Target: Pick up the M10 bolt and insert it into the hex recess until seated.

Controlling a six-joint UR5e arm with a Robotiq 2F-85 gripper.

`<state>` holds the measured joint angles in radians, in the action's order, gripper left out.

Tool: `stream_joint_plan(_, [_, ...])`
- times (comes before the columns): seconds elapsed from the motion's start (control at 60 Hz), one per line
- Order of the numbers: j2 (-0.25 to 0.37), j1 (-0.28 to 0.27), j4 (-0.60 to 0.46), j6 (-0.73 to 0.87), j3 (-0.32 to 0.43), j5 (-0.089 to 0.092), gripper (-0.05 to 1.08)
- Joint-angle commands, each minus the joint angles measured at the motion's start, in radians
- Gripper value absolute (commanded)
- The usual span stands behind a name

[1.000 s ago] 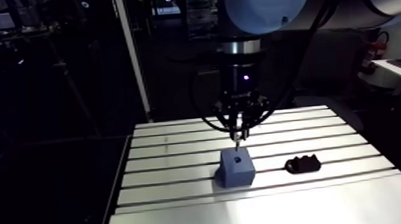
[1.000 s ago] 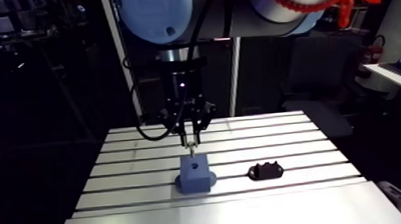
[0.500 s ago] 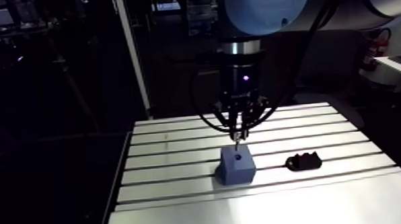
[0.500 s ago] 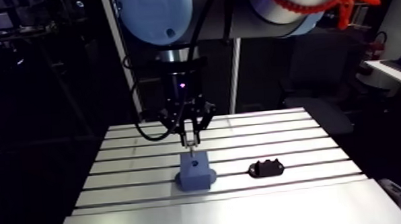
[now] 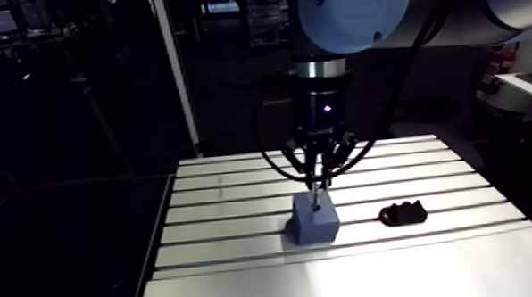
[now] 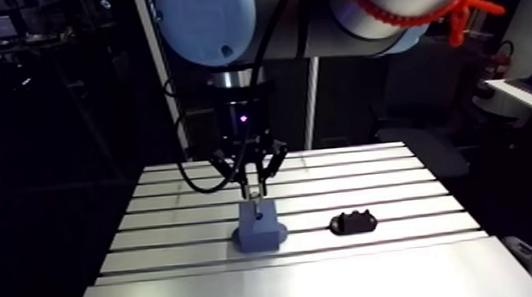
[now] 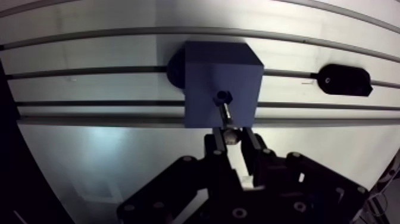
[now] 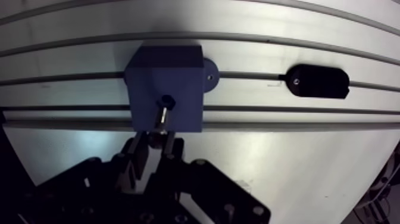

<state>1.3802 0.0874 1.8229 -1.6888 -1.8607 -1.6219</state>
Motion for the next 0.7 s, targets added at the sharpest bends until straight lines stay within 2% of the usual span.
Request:
stream_joint_plan(0.017, [-0.002,0.000,0.002,-0.001,-0.002,0.001,1.08])
stream_joint_plan(0.7, [-0.016,0.000,0.017,-0.005,-0.005,0.000,1.08])
